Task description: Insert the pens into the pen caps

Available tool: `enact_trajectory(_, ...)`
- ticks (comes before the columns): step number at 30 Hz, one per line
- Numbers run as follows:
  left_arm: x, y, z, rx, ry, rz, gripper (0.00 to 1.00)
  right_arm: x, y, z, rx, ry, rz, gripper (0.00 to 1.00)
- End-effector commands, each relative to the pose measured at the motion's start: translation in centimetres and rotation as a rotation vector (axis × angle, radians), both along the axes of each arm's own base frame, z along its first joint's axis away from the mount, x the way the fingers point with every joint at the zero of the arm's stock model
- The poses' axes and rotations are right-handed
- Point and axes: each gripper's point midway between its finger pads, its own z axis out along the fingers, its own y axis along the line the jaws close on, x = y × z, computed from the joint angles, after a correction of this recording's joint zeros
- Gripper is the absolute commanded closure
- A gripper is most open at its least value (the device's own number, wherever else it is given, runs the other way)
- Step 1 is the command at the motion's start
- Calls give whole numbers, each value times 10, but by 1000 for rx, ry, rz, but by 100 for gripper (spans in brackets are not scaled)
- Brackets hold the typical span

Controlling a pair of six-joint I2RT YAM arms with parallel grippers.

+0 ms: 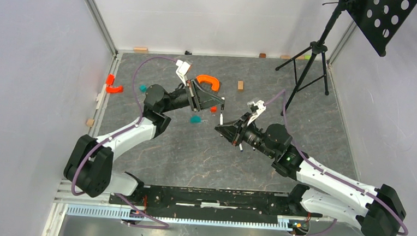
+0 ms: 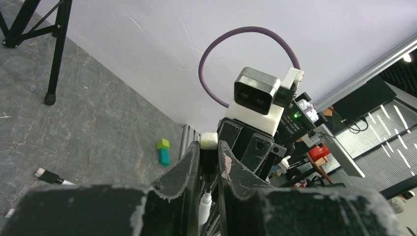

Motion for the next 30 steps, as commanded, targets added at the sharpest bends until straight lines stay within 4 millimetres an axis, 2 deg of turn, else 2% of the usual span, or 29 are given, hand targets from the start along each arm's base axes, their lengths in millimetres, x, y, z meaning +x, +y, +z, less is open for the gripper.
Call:
enact_trajectory(1,-6,4,17,-27,-88,11,98,3,-1,24,35,-52,-20,100)
enact_trajectory(12,-5,3,14,-18,-84,10,98,7,-4,43,40,-90,-46,100)
enact_trajectory(30,-6,4,15,-18,-88,10,98,16,-1,45,23,-98,-66,100)
